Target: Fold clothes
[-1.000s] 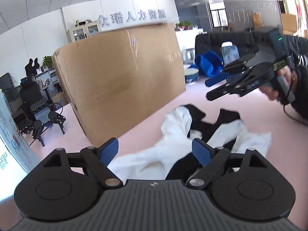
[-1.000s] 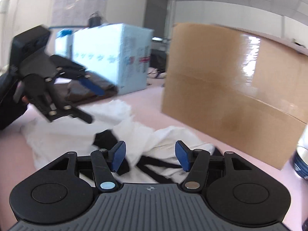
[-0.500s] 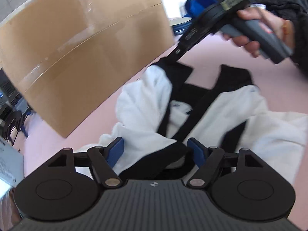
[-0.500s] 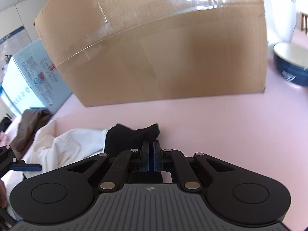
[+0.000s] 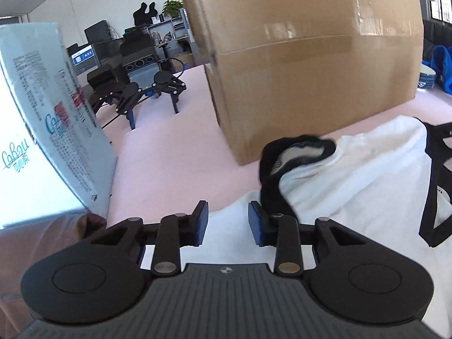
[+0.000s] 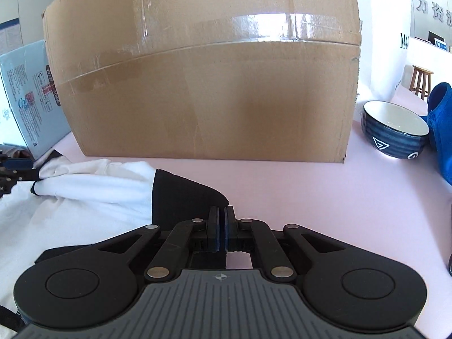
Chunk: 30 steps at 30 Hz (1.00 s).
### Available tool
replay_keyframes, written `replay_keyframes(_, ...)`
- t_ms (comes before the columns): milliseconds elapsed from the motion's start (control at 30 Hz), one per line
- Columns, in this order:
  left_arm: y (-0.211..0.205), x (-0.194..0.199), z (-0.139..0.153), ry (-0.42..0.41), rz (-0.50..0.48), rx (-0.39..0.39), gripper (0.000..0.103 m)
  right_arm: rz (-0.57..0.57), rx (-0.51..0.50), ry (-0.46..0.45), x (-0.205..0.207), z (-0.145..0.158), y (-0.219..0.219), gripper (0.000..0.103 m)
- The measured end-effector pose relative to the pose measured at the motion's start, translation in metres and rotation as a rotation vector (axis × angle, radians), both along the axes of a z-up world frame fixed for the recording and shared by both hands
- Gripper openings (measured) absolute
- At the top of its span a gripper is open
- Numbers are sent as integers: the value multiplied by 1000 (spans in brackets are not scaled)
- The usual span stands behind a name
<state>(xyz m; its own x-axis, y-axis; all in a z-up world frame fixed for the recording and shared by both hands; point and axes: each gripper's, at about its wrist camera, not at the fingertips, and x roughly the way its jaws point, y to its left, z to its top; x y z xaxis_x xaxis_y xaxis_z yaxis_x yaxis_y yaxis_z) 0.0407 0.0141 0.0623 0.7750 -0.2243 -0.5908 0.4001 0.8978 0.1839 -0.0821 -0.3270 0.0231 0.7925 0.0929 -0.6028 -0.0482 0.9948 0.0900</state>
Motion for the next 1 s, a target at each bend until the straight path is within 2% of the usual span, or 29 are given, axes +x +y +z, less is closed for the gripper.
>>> replay_keyframes(33,4,1,3,-4,5,-5,34,3,-43,8,-1,-1,5,5)
replay_keyframes(100,12,0,10,-12,-6,-23,61,-29,-121,0,-3,1,12,10)
replay_keyframes(167,14,-2,14,-35,-34,-52,79,-36,-225,-93,-13,12,23,33)
replay_keyframes(233,6,2,14,-33,-81,-50,80,-6,-314,-199,-23,26,36,41)
replay_keyframes(300,-14,8,11,-27,-129,28,80,64,-329,-225,-21,37,48,44)
replay_keyframes(367,-26,11,7,-55,-143,79,80,148,-322,-233,-14,48,62,44)
replay_keyframes(400,-31,12,5,-68,-157,98,80,186,-303,-213,-4,53,66,44)
replay_keyframes(467,-30,14,1,-62,-218,81,80,288,-304,-178,21,60,79,43)
replay_keyframes(533,-23,14,-8,-59,-249,119,80,456,-354,-153,49,61,96,41)
replay_keyframes(567,-18,16,-12,-45,-252,124,80,505,-369,-137,58,60,100,39)
replay_keyframes(700,7,24,-23,76,-284,63,80,667,-335,-46,94,50,116,36)
replay_keyframes(867,25,2,-26,130,-389,-35,80,772,-354,30,107,30,137,36)
replay_keyframes(1000,29,-15,-33,179,-404,-64,80,806,-384,80,112,19,144,36)
